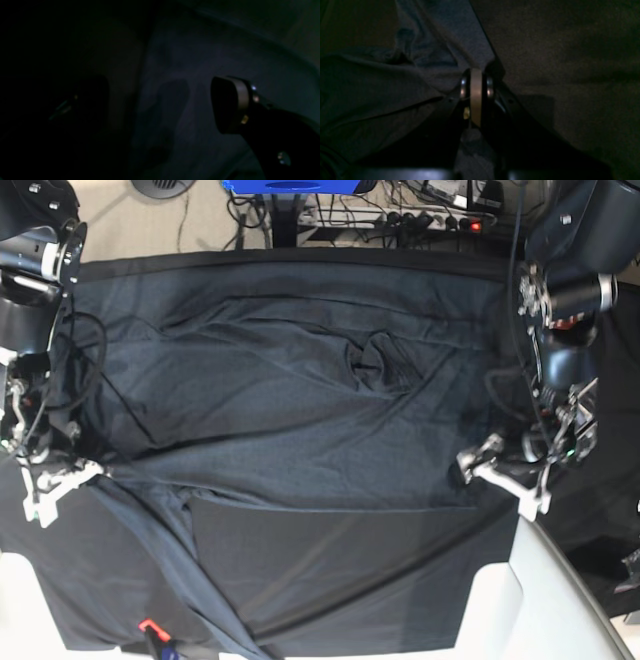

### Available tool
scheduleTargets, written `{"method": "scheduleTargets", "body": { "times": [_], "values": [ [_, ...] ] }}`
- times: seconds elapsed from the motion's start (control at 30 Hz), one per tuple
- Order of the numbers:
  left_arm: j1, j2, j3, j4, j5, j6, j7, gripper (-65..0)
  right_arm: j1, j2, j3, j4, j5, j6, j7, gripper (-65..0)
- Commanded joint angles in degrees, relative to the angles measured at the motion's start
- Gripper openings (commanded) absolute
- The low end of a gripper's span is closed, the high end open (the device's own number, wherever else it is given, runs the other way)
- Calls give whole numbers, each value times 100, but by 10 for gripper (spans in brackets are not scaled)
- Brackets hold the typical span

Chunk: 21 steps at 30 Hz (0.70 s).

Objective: Fold the T-shirt properly
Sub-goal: 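Hold the side edges with both grippers and adjust the grip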

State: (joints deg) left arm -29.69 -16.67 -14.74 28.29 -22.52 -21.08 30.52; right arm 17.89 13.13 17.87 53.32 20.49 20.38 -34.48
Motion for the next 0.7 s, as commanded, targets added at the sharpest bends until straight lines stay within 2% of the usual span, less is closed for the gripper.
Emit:
{"method": "scheduleTargets", "body": {
  "times": [0.0, 0.13, 0.2, 0.27, 0.37, 0.5, 0.6, 0.67],
  "values": [
    [-235, -78, 11, -179, 15, 11, 11, -28, 149, 90, 11, 123, 48, 32, 120, -648],
    [-569, -70, 19, -803, 41, 108, -208, -28, 141, 116, 20, 132, 48, 32, 120, -648],
    [-587, -35, 19, -847, 358, 363, -235, -28, 141, 116, 20, 132, 48, 32, 120, -648],
    [-552, 115, 19, -856, 727, 363, -244, -49, 141, 125, 29, 132, 48, 41, 120, -648],
    [-455, 194, -7, -838, 894, 354, -244, -163, 141, 116, 20, 132, 48, 41, 120, -648],
    [-279, 203, 11, -838, 560, 354, -244, -332, 141, 125, 37, 132, 48, 41, 120, -648],
    [-165, 150, -16, -733, 472, 363, -244, -393, 141, 134, 46, 132, 48, 41, 120, -648],
    [-33, 133, -25, -495, 490, 372, -226, -406, 141, 134, 46, 132, 48, 41, 120, -648]
  ]
}}
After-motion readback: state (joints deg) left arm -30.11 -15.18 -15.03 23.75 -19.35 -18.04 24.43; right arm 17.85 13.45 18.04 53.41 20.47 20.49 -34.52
